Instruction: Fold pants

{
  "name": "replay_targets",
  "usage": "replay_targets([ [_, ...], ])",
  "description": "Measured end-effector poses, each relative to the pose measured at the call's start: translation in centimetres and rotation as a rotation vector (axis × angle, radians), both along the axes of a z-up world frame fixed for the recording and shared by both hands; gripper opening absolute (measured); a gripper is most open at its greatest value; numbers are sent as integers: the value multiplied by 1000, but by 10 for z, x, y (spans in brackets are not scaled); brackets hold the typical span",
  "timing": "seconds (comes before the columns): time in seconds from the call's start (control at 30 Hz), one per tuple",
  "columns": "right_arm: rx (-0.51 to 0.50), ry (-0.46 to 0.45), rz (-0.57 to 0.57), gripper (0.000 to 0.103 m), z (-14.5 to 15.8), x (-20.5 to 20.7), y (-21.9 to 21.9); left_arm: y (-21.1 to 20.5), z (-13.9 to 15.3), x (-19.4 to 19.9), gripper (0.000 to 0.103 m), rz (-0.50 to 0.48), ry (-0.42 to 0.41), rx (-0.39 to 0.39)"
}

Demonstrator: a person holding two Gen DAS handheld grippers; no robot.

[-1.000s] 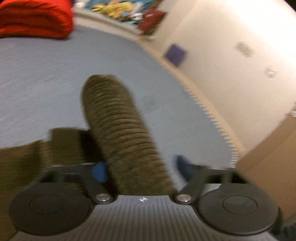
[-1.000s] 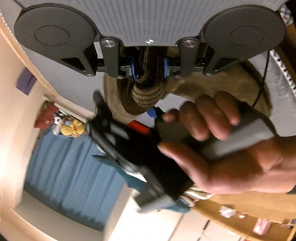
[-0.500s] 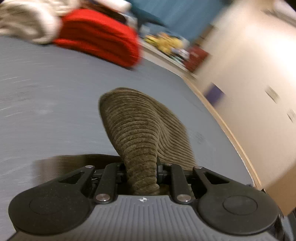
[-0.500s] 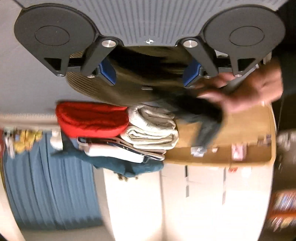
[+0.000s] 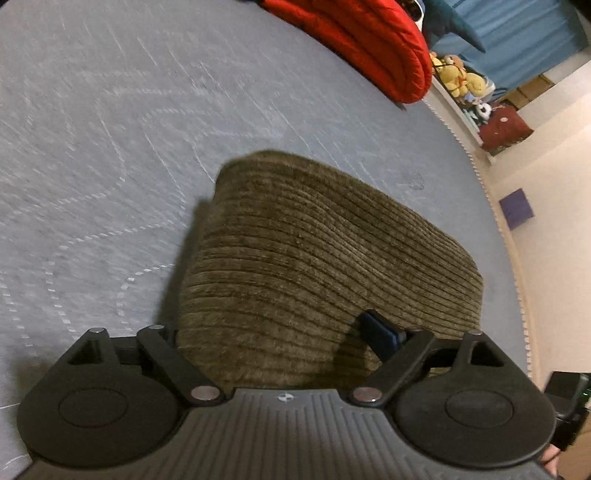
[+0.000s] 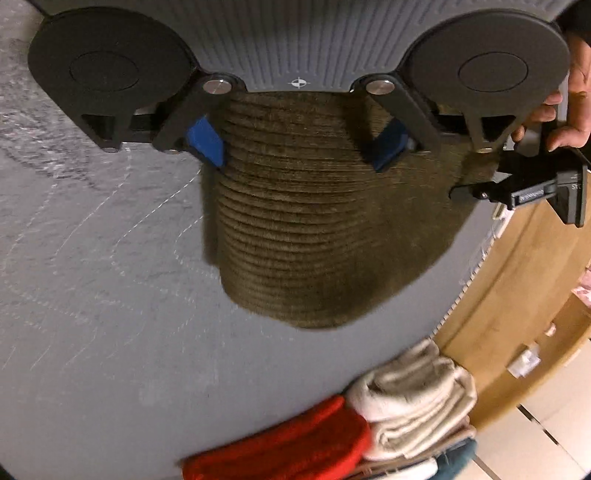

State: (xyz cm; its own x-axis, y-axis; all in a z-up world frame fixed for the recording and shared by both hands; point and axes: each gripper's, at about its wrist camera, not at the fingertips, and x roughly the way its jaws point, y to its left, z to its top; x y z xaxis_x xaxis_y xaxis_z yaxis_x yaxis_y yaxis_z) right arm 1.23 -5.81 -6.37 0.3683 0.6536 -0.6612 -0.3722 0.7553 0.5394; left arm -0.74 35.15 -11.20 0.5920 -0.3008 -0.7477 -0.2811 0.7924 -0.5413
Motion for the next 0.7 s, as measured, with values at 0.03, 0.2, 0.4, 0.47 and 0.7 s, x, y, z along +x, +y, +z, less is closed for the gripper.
replay_targets([
  [0.03, -8, 6, 10, 94, -2, -1, 4, 2, -3, 2, 92, -9, -3, -18],
  [0.2, -13, 66, 18, 87, -10, 16, 11, -10, -15, 15, 91, -49, -20, -68],
  [0.4, 25, 44, 0, 30, -5, 28, 14, -29, -20, 27, 68, -50, -42, -86],
  [0.47, 68, 32, -8, 25, 3, 27, 4, -37, -12, 28, 62, -58, -54, -63],
  [0.7, 151, -60, -31, 22, 52, 29, -54, -101, 6, 58, 48, -163, -112, -71],
])
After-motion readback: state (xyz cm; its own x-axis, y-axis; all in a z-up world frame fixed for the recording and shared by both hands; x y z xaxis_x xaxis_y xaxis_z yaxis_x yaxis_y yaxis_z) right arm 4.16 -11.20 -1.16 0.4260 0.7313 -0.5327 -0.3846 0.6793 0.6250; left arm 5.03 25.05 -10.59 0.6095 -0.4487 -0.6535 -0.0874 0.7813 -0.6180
